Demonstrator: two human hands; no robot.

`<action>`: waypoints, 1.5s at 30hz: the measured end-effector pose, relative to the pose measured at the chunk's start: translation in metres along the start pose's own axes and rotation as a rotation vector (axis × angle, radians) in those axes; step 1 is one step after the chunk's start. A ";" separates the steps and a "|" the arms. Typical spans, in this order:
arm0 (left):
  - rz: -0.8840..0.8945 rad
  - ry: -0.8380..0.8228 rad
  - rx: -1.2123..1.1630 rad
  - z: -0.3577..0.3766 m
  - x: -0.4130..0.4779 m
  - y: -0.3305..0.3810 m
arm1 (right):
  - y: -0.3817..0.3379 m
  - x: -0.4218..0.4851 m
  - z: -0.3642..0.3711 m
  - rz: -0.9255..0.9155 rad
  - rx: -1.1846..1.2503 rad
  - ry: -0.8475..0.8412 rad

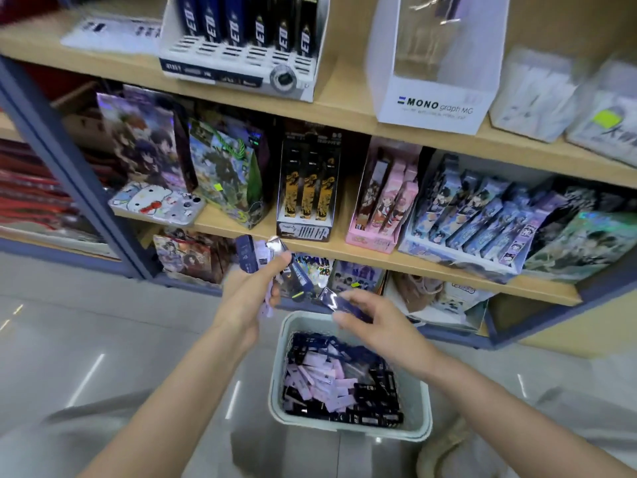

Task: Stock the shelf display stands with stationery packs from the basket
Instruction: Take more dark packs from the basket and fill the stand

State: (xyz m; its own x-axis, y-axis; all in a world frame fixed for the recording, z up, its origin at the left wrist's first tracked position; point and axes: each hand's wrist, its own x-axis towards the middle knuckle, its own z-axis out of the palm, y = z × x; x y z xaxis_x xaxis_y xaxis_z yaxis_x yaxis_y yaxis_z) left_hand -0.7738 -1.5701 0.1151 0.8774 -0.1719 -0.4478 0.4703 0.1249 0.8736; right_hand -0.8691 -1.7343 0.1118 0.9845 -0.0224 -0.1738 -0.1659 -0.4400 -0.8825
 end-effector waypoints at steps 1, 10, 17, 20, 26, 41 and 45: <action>0.031 -0.006 0.001 -0.002 -0.001 0.009 | -0.009 0.002 -0.006 -0.034 -0.104 0.003; 0.241 -0.100 -0.024 -0.002 0.004 0.081 | -0.117 0.033 -0.071 -0.331 -0.191 0.439; 0.363 -0.180 -0.050 0.021 0.009 0.119 | -0.182 0.073 -0.147 -0.558 -0.222 0.934; 0.390 -0.213 -0.084 0.032 0.012 0.132 | -0.198 0.092 -0.181 -0.527 -0.269 1.100; 0.431 -0.251 -0.113 0.046 0.022 0.140 | -0.209 0.127 -0.221 -0.448 -0.514 1.138; 0.406 -0.293 -0.159 0.064 0.032 0.138 | -0.215 0.160 -0.257 -0.260 -0.946 0.808; 0.391 -0.292 -0.160 0.064 0.036 0.136 | -0.213 0.163 -0.256 -0.287 -0.887 0.891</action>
State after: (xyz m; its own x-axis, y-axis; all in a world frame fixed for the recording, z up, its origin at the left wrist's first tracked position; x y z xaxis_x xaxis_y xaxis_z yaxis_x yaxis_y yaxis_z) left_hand -0.6842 -1.6215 0.2297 0.9383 -0.3457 -0.0015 0.1409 0.3785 0.9148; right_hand -0.6590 -1.8738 0.3832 0.7337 -0.2650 0.6257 -0.1869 -0.9640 -0.1891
